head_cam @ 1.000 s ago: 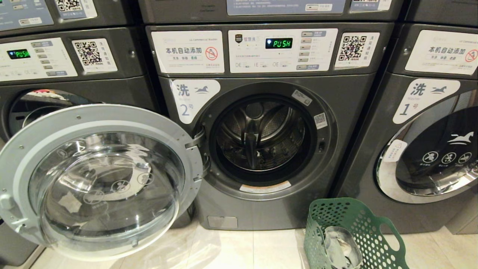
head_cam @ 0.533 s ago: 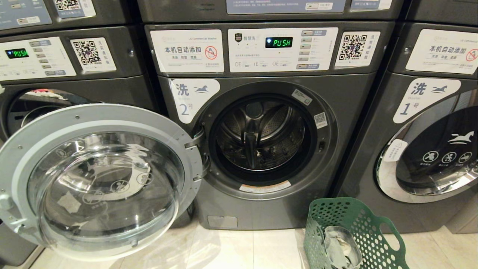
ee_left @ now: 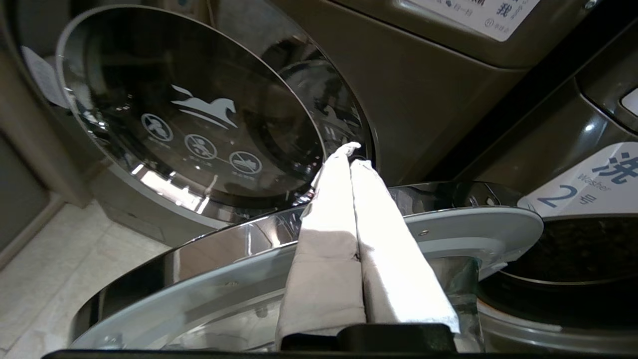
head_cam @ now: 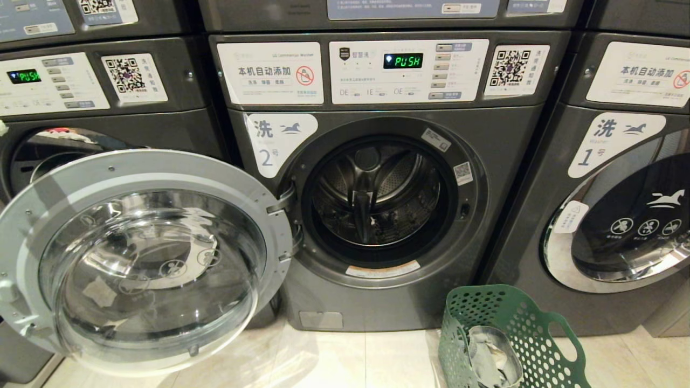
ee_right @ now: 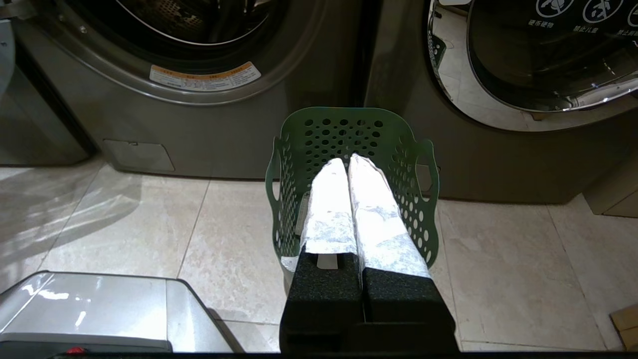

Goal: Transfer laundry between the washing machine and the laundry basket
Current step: Close the washing machine door with the left hand

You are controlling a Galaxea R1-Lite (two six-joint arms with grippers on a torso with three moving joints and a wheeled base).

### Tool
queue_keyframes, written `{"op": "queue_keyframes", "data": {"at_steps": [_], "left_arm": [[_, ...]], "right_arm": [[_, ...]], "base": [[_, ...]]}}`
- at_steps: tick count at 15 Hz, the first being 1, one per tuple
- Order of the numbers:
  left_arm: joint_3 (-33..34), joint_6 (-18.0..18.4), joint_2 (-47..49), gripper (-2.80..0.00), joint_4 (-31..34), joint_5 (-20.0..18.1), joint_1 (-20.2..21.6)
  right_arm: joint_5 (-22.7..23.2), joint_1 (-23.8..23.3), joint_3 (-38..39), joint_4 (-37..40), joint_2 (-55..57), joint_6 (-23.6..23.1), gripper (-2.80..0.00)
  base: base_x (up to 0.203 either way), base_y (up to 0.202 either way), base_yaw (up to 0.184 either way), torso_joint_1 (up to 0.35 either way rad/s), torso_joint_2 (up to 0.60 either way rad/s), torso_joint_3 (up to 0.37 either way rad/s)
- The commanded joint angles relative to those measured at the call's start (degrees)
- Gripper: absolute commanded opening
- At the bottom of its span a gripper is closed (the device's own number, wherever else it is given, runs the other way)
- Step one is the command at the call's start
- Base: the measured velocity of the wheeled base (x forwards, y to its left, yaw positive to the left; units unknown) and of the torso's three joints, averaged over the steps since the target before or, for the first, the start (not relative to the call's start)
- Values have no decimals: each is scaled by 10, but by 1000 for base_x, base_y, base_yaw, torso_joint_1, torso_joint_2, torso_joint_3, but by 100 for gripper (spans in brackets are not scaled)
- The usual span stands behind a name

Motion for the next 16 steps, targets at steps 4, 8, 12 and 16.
{"op": "queue_keyframes", "data": {"at_steps": [4,8,12,16], "left_arm": [[-116,2,117,-280,54,-75,19],[-189,28,190,-280,78,-99,11],[-258,29,231,-280,177,-111,10],[-291,29,244,-280,242,-119,11]], "right_arm": [[1,0,0,0,0,1,-280],[1,0,0,0,0,-1,-280],[1,0,0,0,0,-1,-280],[1,0,-1,1,0,-2,-280]], "base": [[0,0,0,0,0,0],[0,0,0,0,0,0],[0,0,0,0,0,0],[0,0,0,0,0,0]]}}
